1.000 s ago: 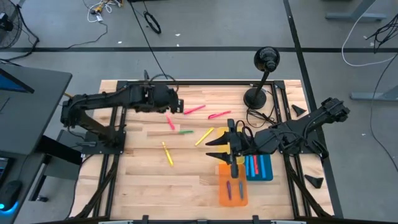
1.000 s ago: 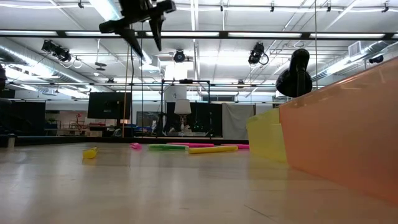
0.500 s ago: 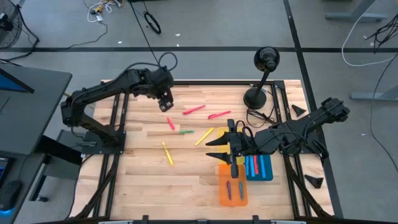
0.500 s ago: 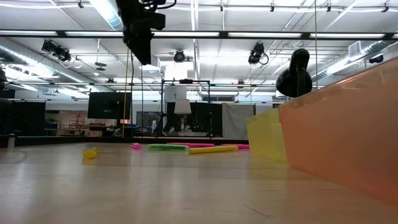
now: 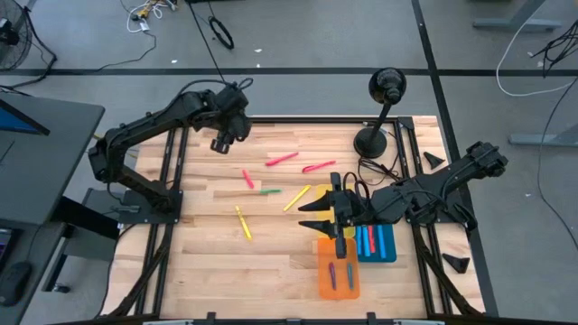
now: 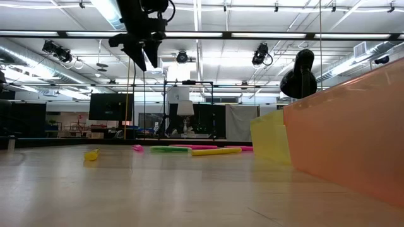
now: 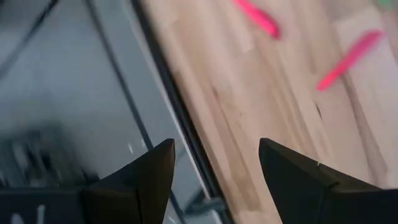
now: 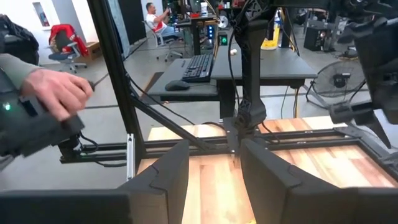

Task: Pick & Place Markers
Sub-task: Put the left pink pen into the orange bin

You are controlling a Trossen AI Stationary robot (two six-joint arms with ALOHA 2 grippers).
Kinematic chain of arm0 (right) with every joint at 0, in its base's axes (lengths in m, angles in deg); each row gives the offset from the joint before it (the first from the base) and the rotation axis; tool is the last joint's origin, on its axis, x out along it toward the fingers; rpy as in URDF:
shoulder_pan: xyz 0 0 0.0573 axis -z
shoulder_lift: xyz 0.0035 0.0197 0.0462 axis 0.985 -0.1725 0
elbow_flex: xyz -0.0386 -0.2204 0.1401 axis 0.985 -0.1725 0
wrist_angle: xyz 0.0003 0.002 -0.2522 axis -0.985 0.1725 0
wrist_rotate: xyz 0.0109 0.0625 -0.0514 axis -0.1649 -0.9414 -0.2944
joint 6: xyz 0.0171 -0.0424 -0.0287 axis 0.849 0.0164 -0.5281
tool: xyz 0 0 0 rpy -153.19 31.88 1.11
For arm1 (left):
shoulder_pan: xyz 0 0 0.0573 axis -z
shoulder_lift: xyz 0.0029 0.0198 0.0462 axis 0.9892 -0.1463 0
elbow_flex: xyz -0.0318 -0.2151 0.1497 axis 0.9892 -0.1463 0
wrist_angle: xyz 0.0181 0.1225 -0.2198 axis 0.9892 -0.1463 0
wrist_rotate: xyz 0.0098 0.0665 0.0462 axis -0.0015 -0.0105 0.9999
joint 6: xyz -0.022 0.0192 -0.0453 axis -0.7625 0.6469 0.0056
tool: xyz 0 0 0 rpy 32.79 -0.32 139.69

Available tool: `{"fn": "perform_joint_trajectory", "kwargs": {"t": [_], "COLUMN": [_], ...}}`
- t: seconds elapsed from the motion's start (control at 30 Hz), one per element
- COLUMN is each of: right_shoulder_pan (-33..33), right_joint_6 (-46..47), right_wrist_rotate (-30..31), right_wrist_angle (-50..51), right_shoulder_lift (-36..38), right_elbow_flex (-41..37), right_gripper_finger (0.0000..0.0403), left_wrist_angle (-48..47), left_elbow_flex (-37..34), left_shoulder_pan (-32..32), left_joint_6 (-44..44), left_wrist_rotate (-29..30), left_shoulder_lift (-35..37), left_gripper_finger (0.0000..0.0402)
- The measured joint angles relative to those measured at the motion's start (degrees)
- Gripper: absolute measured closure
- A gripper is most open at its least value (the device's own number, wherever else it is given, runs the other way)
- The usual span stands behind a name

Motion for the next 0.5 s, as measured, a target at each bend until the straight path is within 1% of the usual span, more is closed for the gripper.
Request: {"fn": "perform_joint_trajectory", "kwargs": {"t": [0.1,0.17,0.23,0.5], "right_shoulder_pan": [0.0,0.0,0.0,0.0], "right_joint_6": [1.4,2.0,2.3,4.4], "right_wrist_rotate": [0.0,0.0,0.0,0.0], "right_wrist_angle": [0.0,0.0,-0.1,-1.1], "right_shoulder_lift": [0.0,0.0,0.0,0.0], "right_elbow_flex": [0.0,0.0,0.0,0.0], "right_gripper_finger": [0.0258,0.0258,0.0258,0.0258], "left_wrist_angle": [-1.3,-1.0,-1.1,2.5], "left_elbow_flex": [-0.3,-1.3,-3.5,-13.5], "left_shoulder_pan": [-0.9,-0.9,-1.2,-0.7], "left_joint_6": [8.9,12.6,15.6,18.3], "left_wrist_rotate": [-5.3,-7.3,-7.8,-9.7], "left_shoulder_lift": [-0.4,-1.0,-1.5,-2.5], "left_gripper_finger": [0.0163,0.0163,0.0163,0.0163]}}
